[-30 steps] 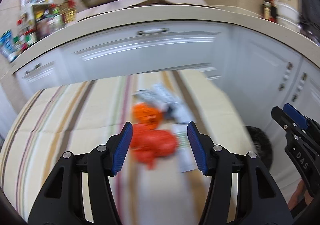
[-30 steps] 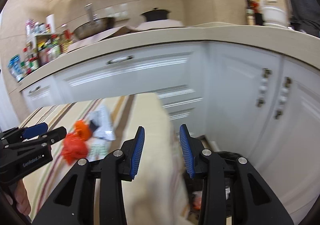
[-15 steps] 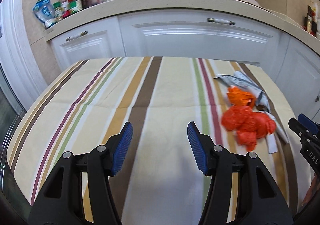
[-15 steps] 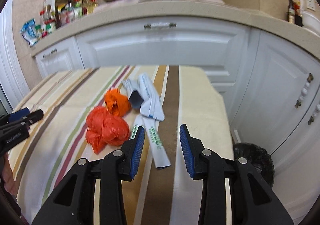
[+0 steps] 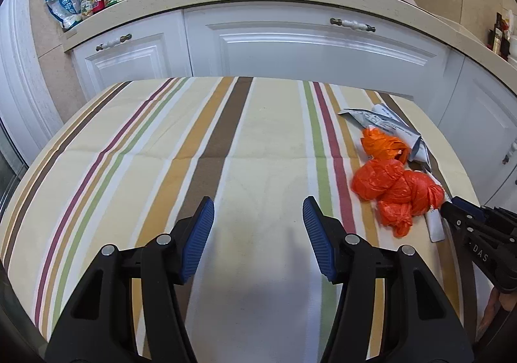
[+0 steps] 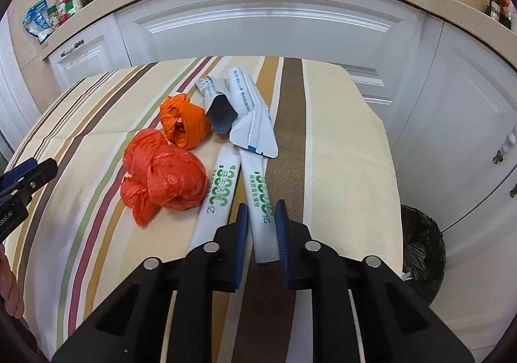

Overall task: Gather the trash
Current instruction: 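Move both tools back over the table and grasp a green-printed straw wrapper with the right gripper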

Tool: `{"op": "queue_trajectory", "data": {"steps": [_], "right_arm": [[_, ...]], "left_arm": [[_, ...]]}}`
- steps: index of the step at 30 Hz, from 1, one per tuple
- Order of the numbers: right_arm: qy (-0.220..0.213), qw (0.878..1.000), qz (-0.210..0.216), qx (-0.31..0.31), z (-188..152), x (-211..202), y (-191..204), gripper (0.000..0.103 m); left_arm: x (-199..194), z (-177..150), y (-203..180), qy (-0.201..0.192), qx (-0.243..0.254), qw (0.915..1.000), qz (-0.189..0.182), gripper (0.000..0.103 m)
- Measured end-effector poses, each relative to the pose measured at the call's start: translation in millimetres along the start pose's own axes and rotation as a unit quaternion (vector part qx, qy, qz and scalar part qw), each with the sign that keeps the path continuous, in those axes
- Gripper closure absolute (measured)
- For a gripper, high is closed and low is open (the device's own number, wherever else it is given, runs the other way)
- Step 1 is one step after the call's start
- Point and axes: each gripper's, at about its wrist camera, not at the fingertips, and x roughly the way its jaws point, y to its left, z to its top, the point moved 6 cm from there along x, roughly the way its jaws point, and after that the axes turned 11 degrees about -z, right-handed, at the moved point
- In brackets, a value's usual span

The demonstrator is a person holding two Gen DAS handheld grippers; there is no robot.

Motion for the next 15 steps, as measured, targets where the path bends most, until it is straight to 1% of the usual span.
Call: {"op": "queue_trajectory", "data": {"steps": [1, 2, 3, 11, 15], "right_arm": [[-0.005, 1.000, -0.002, -0.001, -0.3, -2.3, -0.3, 0.090], [-0.008, 1.000, -0.005, -0.003, -0.6, -3.9, -0.4, 0.091], [-0.010, 1.000, -0.007, -0.005, -1.1, -5.2, -0.4, 0.091], [-0.039, 0.999, 0.000, 0.016, -11.6, -30.3, -15.5, 0.092], [-0.055, 0.998, -0.007, 0.031, -14.8, -42.4, -28.7, 0.092]], "left_arm": [[0.4, -0.5, -2.7, 0.001, 0.002, 1.0000, -0.002, 0.047], [0.7, -1.0, -6.0, 0.001, 0.003, 1.0000, -0.004, 0.042], [0.6, -1.5, -8.9, 0.000, 0.005, 1.0000, -0.005, 0.040], [2.3, -3.9, -38.8, 0.004, 0.026, 0.9993, -0.028, 0.039], [4.3, -4.7, -60.6, 0.005, 0.042, 0.9982, -0.043, 0.037]]}}
